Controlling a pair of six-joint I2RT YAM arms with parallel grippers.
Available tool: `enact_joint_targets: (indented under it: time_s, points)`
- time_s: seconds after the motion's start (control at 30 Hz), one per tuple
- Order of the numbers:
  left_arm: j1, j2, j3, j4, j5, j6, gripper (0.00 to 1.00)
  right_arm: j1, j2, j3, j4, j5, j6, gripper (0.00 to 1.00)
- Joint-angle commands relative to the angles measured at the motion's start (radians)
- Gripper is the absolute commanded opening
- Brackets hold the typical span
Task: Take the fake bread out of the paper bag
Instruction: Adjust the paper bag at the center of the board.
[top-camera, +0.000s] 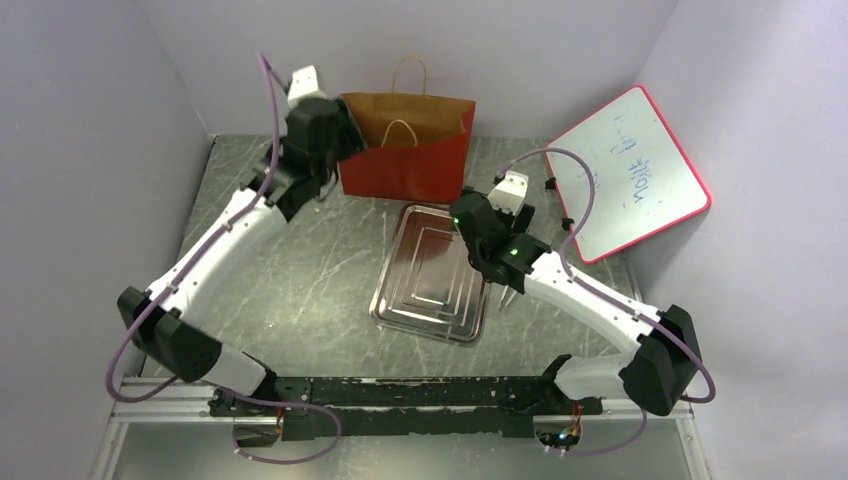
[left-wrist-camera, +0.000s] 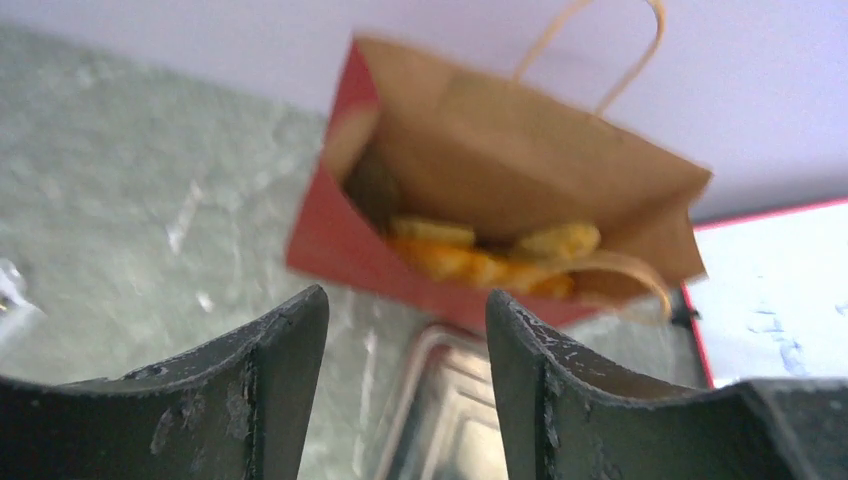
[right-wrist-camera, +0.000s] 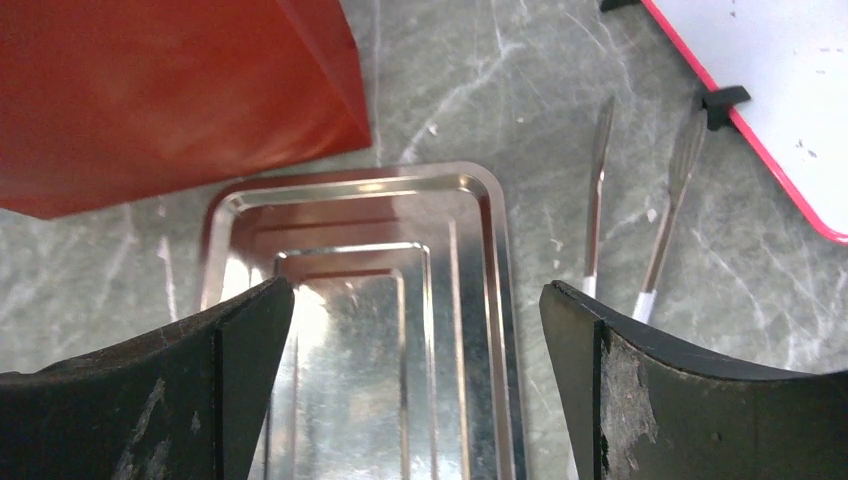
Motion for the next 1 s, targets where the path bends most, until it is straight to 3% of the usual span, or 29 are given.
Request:
enact_joint_targets:
  time_s: [0.0, 0.13, 0.47, 0.83, 0.97]
  points:
    - [0.112, 0.17, 0.277, 0.028, 0.147, 0.361, 0.65, 0.006, 0.015, 0.059, 0.043, 0.03, -0.008, 1.0]
    - [0.183, 0.424, 0.662, -0.108, 0.241, 0.564, 0.66, 0.004, 0.03, 0.075, 0.079, 0.03, -0.026, 1.0]
    - [0.28, 0.46, 0.461, 0.246, 0.546, 0.898, 0.64, -0.016, 0.085, 0.159, 0.118, 0.023, -0.079, 1.0]
    - [0.371, 0.526, 0.442, 0.33, 0.858, 0.943, 0.68, -0.014, 0.147, 0.208, 0.124, -0.016, -0.097, 1.0]
    - [0.39, 0.563, 0.453, 0.328, 0.891, 0.963, 0.69, -0.015, 0.148, 0.213, 0.137, -0.027, -0.114, 1.0]
